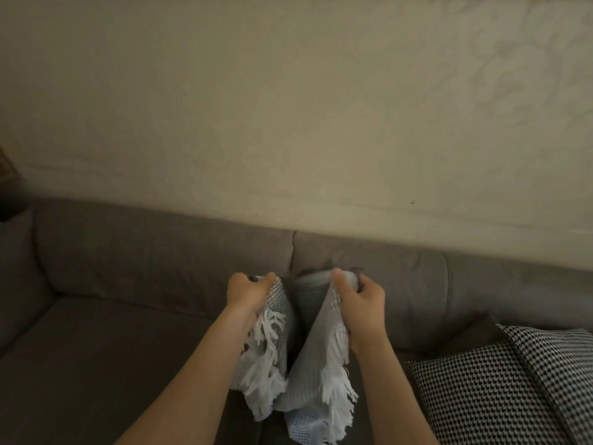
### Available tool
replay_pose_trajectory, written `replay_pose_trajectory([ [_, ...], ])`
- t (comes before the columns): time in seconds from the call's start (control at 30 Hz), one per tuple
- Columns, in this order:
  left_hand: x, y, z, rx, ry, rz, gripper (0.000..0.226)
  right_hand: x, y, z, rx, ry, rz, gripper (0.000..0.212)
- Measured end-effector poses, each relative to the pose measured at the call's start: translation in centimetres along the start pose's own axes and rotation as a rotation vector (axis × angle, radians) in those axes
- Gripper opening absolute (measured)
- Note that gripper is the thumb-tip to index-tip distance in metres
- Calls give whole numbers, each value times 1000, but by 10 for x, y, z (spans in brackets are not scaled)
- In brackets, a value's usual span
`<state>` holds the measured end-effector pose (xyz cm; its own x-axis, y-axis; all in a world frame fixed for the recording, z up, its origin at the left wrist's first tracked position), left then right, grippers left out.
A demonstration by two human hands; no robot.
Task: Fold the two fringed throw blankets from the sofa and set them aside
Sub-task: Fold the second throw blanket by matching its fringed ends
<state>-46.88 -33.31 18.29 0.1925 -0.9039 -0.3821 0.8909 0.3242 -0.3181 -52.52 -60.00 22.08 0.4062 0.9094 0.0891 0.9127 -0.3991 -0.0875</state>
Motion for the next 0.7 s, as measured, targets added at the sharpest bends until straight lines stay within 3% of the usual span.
replay_pose_trajectory([
  [0.07, -2, 0, -1, 17, -10, -21, 37, -15, -4, -8, -81, 20, 211, 35],
  [0.13, 4, -4, 6, 62, 9, -107, 19, -14, -4, -12, -129, -39, 225, 30],
  [0.23, 16, -17, 28, 234, 194, -277, 29, 11, -1, -5, -100, -132, 17, 20],
  [0.3, 29, -31, 45, 393, 367, -414, 31, 31, -2, 4, -101, -174, -179, 52],
  [0.37, 43, -46, 56, 516, 513, -542, 32, 53, -9, 10, -96, -198, -416, 67],
  [0.43, 54, -58, 64, 601, 683, -626, 32, 63, -15, 19, -37, -196, -558, 59],
  [0.53, 59, -70, 71, 676, 886, -675, 29, 62, -16, 34, 64, -232, -597, 38],
  [0.7, 53, -65, 79, 754, 800, -537, 20, 57, -15, 34, 110, -314, -594, 8],
])
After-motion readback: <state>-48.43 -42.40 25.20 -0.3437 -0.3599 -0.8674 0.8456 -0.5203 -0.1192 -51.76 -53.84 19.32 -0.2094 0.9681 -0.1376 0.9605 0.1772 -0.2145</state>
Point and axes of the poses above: each hand's wrist, its own y-axis towards the middle knuckle, its own x-axis out of the palm, z = x × y, the point moved 9 cm from there along y, towards the middle knuckle, and after that the axes turned 7 degrees about y, right-handed, at the moved point
